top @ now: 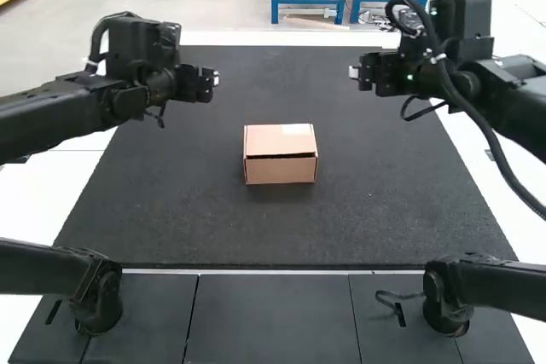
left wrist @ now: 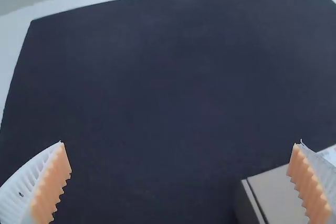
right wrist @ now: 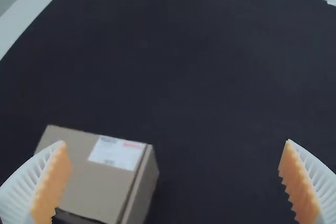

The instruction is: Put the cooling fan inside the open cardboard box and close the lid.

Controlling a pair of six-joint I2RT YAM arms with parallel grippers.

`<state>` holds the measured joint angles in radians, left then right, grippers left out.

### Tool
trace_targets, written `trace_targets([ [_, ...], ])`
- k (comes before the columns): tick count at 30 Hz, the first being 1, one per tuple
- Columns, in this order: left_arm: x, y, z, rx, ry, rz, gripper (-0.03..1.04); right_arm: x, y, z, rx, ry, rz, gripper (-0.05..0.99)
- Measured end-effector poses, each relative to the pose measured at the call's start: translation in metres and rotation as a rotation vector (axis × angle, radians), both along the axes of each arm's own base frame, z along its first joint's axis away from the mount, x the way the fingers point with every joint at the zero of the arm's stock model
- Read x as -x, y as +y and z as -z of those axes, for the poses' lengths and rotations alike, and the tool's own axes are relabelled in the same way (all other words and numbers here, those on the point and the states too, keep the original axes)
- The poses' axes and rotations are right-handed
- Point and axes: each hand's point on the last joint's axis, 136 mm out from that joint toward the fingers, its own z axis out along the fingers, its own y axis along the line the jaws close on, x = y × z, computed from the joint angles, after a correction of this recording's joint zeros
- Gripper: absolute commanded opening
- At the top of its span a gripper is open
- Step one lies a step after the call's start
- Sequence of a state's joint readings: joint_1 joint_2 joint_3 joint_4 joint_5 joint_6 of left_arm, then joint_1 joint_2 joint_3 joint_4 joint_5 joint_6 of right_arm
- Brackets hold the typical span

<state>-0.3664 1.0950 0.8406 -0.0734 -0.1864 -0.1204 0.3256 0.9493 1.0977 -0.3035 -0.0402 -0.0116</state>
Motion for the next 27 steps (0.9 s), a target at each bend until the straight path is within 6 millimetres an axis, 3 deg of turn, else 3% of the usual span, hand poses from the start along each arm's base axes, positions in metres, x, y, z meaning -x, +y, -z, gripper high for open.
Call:
trace_targets([
  [4,0.01,0.007,0.001,0.004,-0.041,-0.016,0.97,0.004,-0.019,0.007,-0.004,-0.012,0.049,0.91],
  [10,0.027,0.016,0.01,0.005,-0.061,-0.028,0.97,0.013,-0.031,0.032,-0.014,0.01,0.073,0.91],
  [21,0.059,0.038,-0.018,0.043,-0.253,-0.071,0.97,0.032,-0.05,0.066,-0.042,-0.073,0.119,0.91],
  [27,0.067,0.06,-0.016,0.038,-0.305,-0.131,0.97,0.037,-0.058,0.077,-0.051,-0.119,0.143,0.91],
])
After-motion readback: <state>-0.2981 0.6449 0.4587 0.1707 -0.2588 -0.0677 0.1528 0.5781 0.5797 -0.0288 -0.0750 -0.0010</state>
